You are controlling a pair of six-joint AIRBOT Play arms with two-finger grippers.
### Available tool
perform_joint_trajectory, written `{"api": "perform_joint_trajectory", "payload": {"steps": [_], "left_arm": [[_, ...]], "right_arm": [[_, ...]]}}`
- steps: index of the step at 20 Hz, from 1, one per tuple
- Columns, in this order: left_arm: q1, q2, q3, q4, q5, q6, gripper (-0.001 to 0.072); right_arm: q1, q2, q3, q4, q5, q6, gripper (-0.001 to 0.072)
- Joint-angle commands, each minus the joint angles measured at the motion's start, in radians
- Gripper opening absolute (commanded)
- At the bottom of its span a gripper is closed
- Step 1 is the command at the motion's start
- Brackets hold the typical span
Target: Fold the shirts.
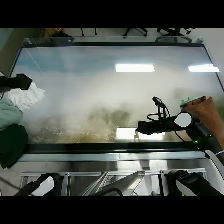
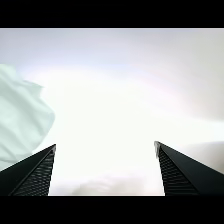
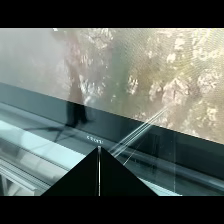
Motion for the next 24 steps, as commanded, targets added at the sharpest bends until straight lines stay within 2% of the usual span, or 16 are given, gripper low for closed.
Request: {"api": "perform_joint_trajectory", "payload": {"steps": [1, 3, 6, 11, 12, 13, 14, 17, 21, 24], "left_arm": [[0.031, -0.328, 0.225, 0.283, -0.001, 0.011, 0.0712], [0.033, -0.471, 0.274, 0.356, -0.012, -0.036, 0.0712], [0.032, -0.638, 0.319, 0.370, -0.014, -0.040, 0.0712], [0.038, -0.762, 0.326, 0.378, -0.069, -0.076, 0.0708], [0.038, -0.767, 0.326, 0.379, -0.090, -0.084, 0.0555], [0.038, -0.766, 0.326, 0.380, -0.116, -0.083, 0.0261], [0.038, -0.761, 0.327, 0.380, -0.140, -0.079, 0.0011], [0.031, -0.700, 0.328, 0.369, -0.129, -0.100, 0.0009], [-0.038, -0.489, 0.344, 0.318, -0.053, -0.132, 0.0008], [-0.116, -0.365, 0.485, 0.134, -0.185, -0.122, 0.0008]], "right_arm": [[0.001, 0.001, 0.000, 0.000, 0.000, 0.000, 0.0017], [0.001, 0.001, 0.000, 0.000, -0.020, 0.000, 0.0017], [0.001, 0.001, 0.000, 0.000, -0.018, 0.000, 0.0017], [0.001, 0.001, 0.000, 0.000, -0.018, 0.000, 0.0017], [0.001, 0.001, 0.000, 0.000, -0.018, 0.000, 0.0016], [0.001, 0.001, 0.000, 0.000, -0.018, 0.000, 0.0017], [0.001, 0.001, 0.000, 0.000, -0.018, 0.000, 0.0017], [0.001, 0.001, 0.000, 0.000, -0.018, 0.000, 0.0017], [0.001, 0.001, 0.000, 0.000, -0.018, 0.000, 0.0017], [0.001, 0.001, 0.000, 0.001, -0.018, 0.000, 0.0017]]}}
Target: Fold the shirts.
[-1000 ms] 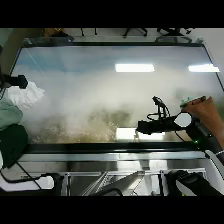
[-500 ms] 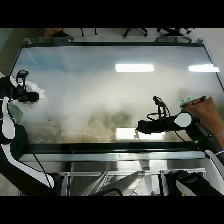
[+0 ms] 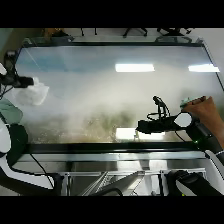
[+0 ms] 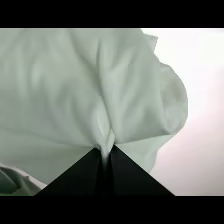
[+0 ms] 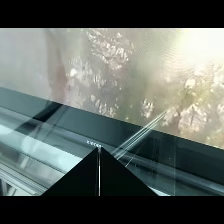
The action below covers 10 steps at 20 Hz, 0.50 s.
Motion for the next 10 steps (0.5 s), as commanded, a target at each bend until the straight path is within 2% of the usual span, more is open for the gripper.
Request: {"api": "perform_joint_trajectory", "payload": {"steps": [1, 4, 6, 10], "left_arm": [[-0.092, 0.158, 0.129, -0.233, -0.128, -0.001, 0.0008], [-0.208, 0.272, 0.178, -0.440, -0.239, -0.001, 0.0009], [-0.302, 0.333, 0.149, -0.461, -0.262, -0.005, 0.0009], [-0.516, 0.394, -0.062, -0.460, -0.207, -0.048, 0.0010]], "right_arm": [[0.001, 0.000, 0.000, 0.001, 0.000, 0.000, 0.0017], [0.001, 0.000, 0.000, 0.001, 0.000, 0.000, 0.0017], [0.001, 0.000, 0.000, 0.001, -0.001, 0.000, 0.0017], [0.001, 0.000, 0.000, 0.000, 0.000, 0.000, 0.0017]]}}
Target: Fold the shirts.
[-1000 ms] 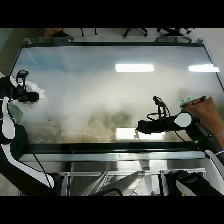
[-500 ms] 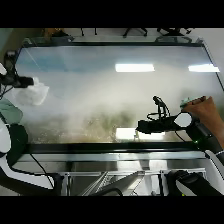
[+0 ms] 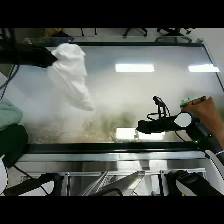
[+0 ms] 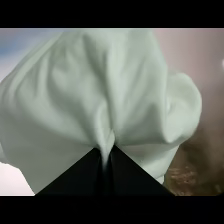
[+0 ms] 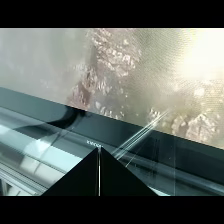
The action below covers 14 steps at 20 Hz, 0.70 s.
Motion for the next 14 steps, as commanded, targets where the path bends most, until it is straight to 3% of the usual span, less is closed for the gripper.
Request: {"api": "perform_joint_trajectory", "payload": {"steps": [1, 4, 5, 6, 8, 11, 13, 14], "left_arm": [[-0.195, 0.048, -0.176, -0.045, 0.041, -0.026, 0.0012], [-0.301, 0.036, -0.337, -0.043, 0.206, -0.026, 0.0030], [-0.308, 0.027, -0.354, -0.043, 0.238, -0.027, 0.0375], [-0.300, 0.018, -0.350, -0.043, 0.244, -0.061, 0.0672], [-0.244, 0.009, -0.303, -0.043, 0.174, -0.087, 0.0671], [-0.098, 0.031, -0.258, -0.043, 0.011, -0.101, 0.0671], [0.000, 0.076, -0.335, -0.046, -0.064, -0.103, 0.0671], [0.043, 0.108, -0.414, -0.046, -0.079, -0.102, 0.0671]], "right_arm": [[0.001, 0.000, 0.000, 0.000, 0.000, 0.000, 0.0017], [-0.002, 0.000, 0.000, 0.000, -0.001, 0.000, 0.0021], [-0.008, 0.001, 0.003, 0.000, 0.000, 0.000, 0.0025], [-0.020, 0.001, 0.010, 0.001, 0.003, 0.000, 0.0040], [-0.061, 0.001, 0.044, 0.002, 0.012, 0.000, 0.0274], [-0.163, -0.003, 0.116, 0.000, 0.034, -0.034, 0.0295], [-0.233, -0.016, 0.141, 0.004, 0.053, -0.080, 0.0498], [-0.258, -0.029, 0.141, 0.014, 0.053, -0.112, 0.0501]]}}
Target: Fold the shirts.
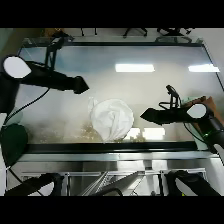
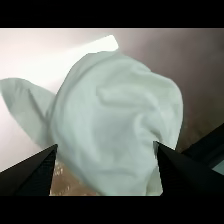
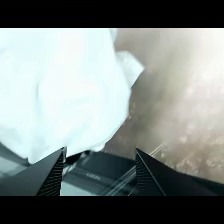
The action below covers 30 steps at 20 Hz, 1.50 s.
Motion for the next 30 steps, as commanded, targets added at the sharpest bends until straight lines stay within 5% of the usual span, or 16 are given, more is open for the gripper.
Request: {"api": "perform_joint_trajectory", "payload": {"steps": [1, 3, 6, 10, 16, 23, 24, 26, 28, 30], "left_arm": [[0.143, 0.086, -0.185, -0.003, -0.102, -0.006, 0.0671], [0.183, 0.167, -0.416, -0.008, -0.005, 0.011, 0.0671], [0.206, 0.238, -0.716, -0.040, 0.324, 0.013, 0.0671], [0.215, 0.129, -0.822, -0.303, 0.564, 0.205, 0.0671], [0.203, -0.219, -0.592, -0.492, 0.542, 0.349, 0.0671], [0.111, -0.483, -0.364, -0.505, 0.462, 0.358, 0.0671], [0.102, -0.507, -0.340, -0.507, 0.444, 0.355, 0.0597], [0.090, -0.540, -0.299, -0.507, 0.389, 0.355, 0.0570], [0.089, -0.560, -0.275, -0.506, 0.348, 0.353, 0.0501], [0.090, -0.566, -0.269, -0.504, 0.336, 0.348, 0.0007]], "right_arm": [[-0.090, -0.037, 0.031, 0.015, 0.024, -0.088, 0.0501], [-0.083, -0.098, 0.031, 0.042, 0.023, -0.140, 0.0501], [-0.083, -0.217, 0.031, 0.210, -0.020, -0.296, 0.0501], [-0.083, -0.386, 0.035, 0.462, -0.146, -0.535, 0.0501], [-0.045, -0.580, 0.080, 0.616, -0.207, -0.735, 0.0500], [0.031, -0.645, 0.116, 0.721, -0.231, -0.813, 0.0499], [0.030, -0.645, 0.116, 0.721, -0.231, -0.813, 0.0499], [0.031, -0.645, 0.116, 0.721, -0.227, -0.813, 0.0493], [0.031, -0.645, 0.116, 0.738, -0.196, -0.813, 0.0320], [0.031, -0.645, 0.116, 0.766, -0.169, -0.813, 0.0312]]}}
